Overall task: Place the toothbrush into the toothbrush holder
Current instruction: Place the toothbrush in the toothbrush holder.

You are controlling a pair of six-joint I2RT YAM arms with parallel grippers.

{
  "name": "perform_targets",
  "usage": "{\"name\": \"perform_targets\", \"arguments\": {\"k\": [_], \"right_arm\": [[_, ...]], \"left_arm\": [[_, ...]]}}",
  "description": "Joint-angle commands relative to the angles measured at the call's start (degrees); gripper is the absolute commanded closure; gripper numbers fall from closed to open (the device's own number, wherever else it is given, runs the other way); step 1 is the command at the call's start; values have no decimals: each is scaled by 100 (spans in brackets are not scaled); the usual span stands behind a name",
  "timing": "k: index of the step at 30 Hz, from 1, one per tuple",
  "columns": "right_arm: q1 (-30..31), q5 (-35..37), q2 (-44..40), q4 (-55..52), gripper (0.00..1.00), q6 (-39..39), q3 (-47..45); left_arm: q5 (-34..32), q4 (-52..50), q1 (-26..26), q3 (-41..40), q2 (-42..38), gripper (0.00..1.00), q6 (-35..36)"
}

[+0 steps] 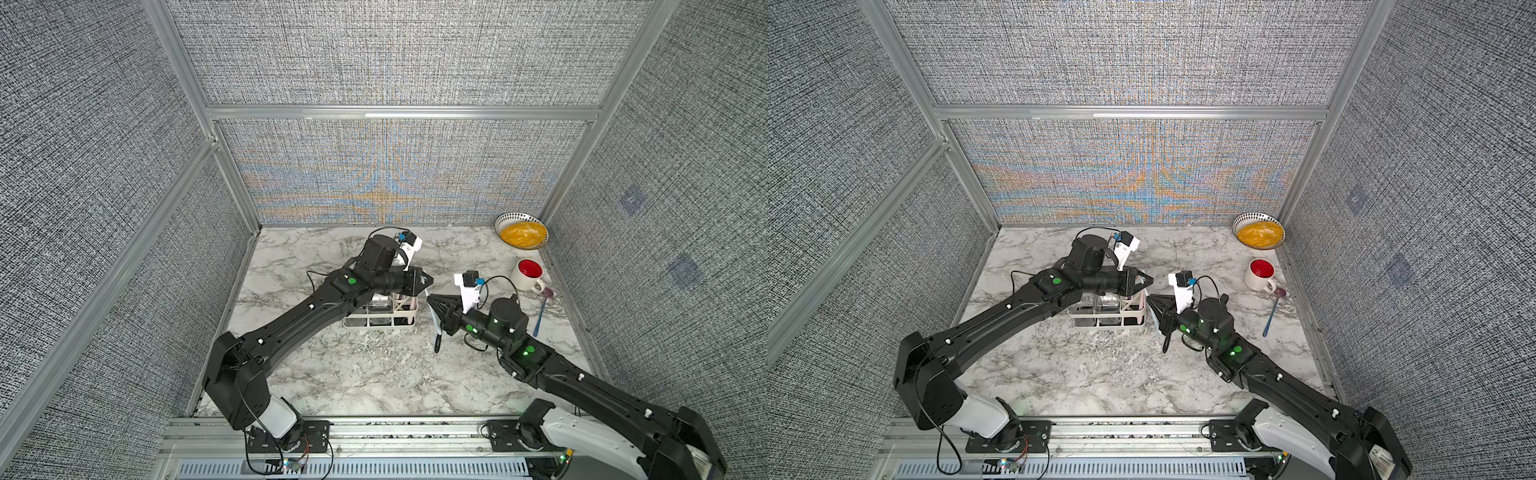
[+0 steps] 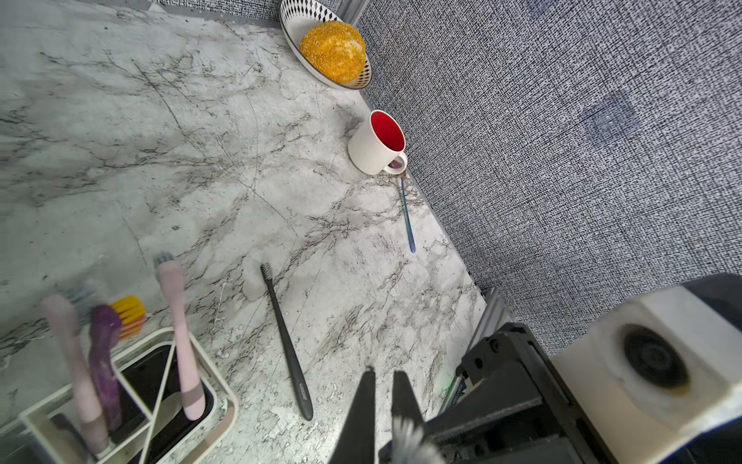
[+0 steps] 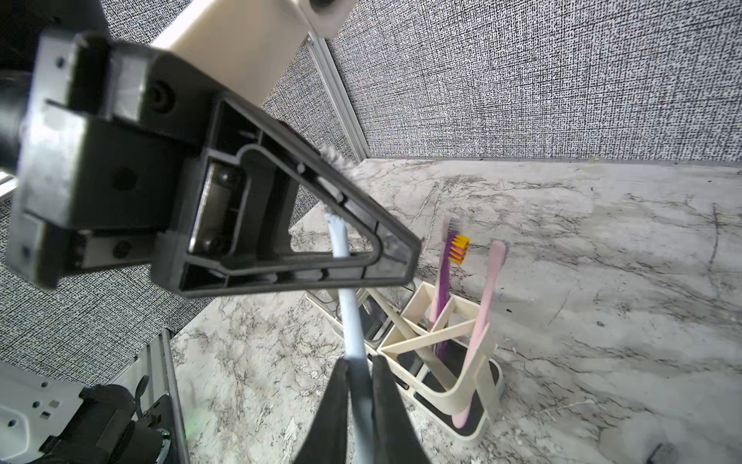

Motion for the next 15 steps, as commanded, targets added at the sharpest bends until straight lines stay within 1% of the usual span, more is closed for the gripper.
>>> {"name": "perform_targets", "arguments": {"k": [1,7,8,12,15], "right_arm": [[-31,55,0,178,86,55,-8],[-56,7,22,185,85,53,-9],[-61,-2,22,189,83,44,-11],[-55,78,-102,139,68,-4,-68],[-73,269,-310,-25,63,-82,-112]], "left_arm": [[-215,-138,-7,41,-1,99,159],[-316,-147,-29,89,38,99,217],[-335,-160,-29,102,42,99,238],[-596,-266,-29,175,52,99,425],[-971,-431,-32,285,39,99,704]]}}
